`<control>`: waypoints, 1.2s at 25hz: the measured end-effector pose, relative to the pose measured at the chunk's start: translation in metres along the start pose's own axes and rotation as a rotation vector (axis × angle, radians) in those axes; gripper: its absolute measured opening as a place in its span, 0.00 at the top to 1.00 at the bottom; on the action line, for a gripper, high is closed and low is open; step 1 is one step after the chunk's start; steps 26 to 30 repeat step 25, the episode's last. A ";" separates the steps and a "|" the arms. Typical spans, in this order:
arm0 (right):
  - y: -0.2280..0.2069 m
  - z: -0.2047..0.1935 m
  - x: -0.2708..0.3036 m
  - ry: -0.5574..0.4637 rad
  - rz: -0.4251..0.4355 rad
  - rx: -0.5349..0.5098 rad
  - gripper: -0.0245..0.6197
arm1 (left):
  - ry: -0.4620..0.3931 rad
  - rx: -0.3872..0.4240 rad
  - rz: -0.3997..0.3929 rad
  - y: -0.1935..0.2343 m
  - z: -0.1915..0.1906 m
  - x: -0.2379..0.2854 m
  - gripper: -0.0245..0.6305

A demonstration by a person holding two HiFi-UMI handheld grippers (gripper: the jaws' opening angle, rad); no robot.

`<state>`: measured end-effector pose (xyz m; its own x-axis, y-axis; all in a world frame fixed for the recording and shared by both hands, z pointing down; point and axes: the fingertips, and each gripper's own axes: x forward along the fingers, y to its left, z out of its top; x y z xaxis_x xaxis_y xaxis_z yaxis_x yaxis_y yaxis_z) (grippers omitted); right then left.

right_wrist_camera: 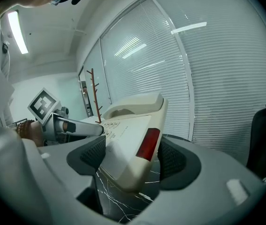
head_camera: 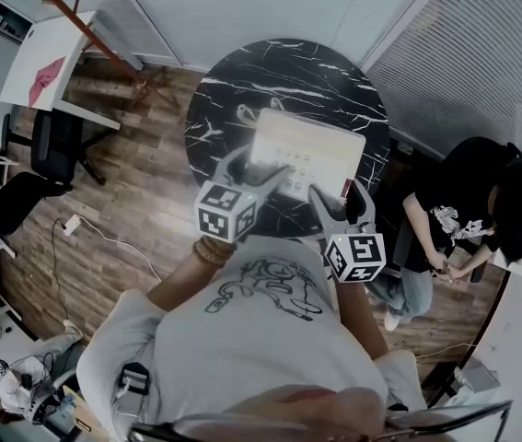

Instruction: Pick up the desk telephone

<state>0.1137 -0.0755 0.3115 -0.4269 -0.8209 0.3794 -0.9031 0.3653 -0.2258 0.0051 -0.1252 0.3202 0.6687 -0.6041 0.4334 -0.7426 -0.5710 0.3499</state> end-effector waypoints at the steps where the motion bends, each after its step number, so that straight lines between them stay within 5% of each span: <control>1: 0.001 0.000 0.000 -0.002 0.001 0.001 0.43 | 0.000 0.001 0.002 0.001 0.000 -0.001 0.41; 30: 0.004 -0.006 0.013 0.014 0.016 0.011 0.43 | 0.014 -0.014 0.018 0.013 -0.007 0.000 0.41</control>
